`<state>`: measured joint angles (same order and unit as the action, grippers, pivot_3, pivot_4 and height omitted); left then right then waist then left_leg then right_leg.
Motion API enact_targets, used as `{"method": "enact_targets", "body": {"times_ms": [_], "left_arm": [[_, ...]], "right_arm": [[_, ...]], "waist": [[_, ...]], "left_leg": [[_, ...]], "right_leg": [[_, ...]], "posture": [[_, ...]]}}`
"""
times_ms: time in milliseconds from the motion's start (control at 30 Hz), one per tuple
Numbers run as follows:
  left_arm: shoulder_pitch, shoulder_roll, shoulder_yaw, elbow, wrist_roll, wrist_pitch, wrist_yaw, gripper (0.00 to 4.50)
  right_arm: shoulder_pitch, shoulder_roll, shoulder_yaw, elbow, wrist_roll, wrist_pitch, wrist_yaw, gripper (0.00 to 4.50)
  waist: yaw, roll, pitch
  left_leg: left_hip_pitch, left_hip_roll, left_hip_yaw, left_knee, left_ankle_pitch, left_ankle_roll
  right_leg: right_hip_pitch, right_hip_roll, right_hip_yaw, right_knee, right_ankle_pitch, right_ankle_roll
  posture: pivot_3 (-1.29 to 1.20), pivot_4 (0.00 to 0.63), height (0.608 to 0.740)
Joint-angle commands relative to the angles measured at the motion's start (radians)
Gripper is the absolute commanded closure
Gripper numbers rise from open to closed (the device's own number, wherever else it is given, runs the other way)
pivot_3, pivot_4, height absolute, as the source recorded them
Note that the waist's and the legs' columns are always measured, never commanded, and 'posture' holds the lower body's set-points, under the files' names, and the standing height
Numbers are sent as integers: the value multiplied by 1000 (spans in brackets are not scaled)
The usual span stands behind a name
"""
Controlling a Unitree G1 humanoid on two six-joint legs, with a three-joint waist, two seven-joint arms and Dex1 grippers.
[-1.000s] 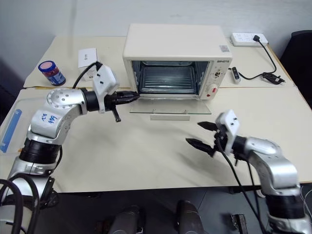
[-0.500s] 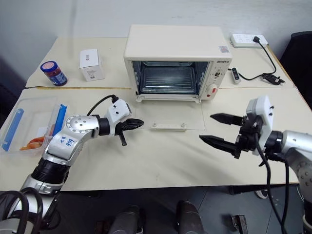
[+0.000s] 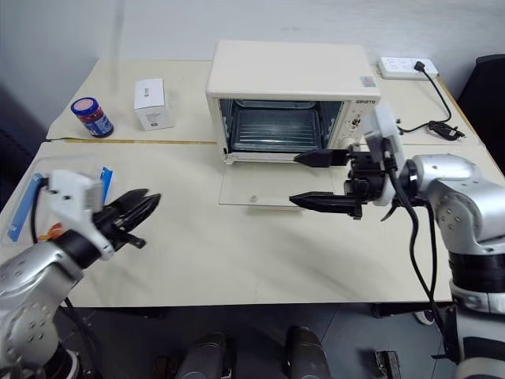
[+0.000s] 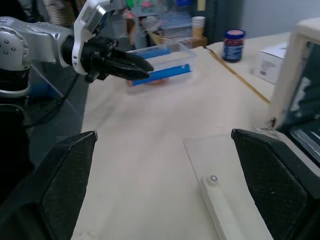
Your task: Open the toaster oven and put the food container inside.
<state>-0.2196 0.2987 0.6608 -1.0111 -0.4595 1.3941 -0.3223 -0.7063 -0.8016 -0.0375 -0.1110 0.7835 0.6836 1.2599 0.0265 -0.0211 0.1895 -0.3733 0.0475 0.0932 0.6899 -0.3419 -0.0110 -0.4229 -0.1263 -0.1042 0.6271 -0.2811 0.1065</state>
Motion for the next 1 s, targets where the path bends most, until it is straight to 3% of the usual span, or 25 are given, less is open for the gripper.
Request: {"method": "enact_targets", "body": {"times_ms": [33,133,267,367,467,600,733,1000], "left_arm": [[43,-86,244,-36,-329,-58,359,2119],[223,-99,311,-36,-732,-297,796,1287],[430,-66,295,-36,-1047,-579,1229,40],[550,-26,268,-36,-1165,-742,1415,10],[585,35,219,-20,-1232,-876,1526,10],[522,134,146,94,-1286,-989,1595,10],[422,245,82,273,-1292,-1022,1617,10],[315,326,-3,504,-1326,-1024,1700,10]], "right_arm": [[-73,27,38,60,-24,-18,68,0],[-120,53,76,121,-57,-40,120,0],[-161,91,94,157,-91,-78,146,0],[-173,106,94,164,-101,-72,148,0],[-159,96,81,143,-98,-59,152,0],[-131,89,56,84,-78,-30,122,0],[-86,80,16,1,-46,11,67,0],[-11,59,-60,-123,9,81,-51,0]], "waist": [[-4,0,0],[-11,-1,0],[-17,-1,0],[-11,-1,0],[-5,-1,0],[-3,0,-1],[-3,1,-1],[-7,0,-1]], "left_leg": [[0,0,-1,1,0,0],[2,2,-5,0,-1,1],[3,3,-6,1,-3,2],[4,2,-7,1,-3,3],[5,1,-10,3,-5,4],[5,0,-12,4,-5,3],[5,-1,-10,4,-6,3],[5,0,-2,3,-7,3]], "right_leg": [[0,-1,0,0,0,0],[1,-5,2,1,0,0],[2,-7,5,1,0,0],[5,-8,6,-2,0,-1],[8,-8,4,-6,-1,-2],[10,-6,2,-6,-2,-4],[10,-3,-3,-6,-2,-4],[9,-2,-3,-5,-1,-3]], "posture": [[0,150,740],[0,150,740],[0,150,740],[0,150,740],[0,150,740],[0,150,740],[0,150,740],[0,150,740]]}}
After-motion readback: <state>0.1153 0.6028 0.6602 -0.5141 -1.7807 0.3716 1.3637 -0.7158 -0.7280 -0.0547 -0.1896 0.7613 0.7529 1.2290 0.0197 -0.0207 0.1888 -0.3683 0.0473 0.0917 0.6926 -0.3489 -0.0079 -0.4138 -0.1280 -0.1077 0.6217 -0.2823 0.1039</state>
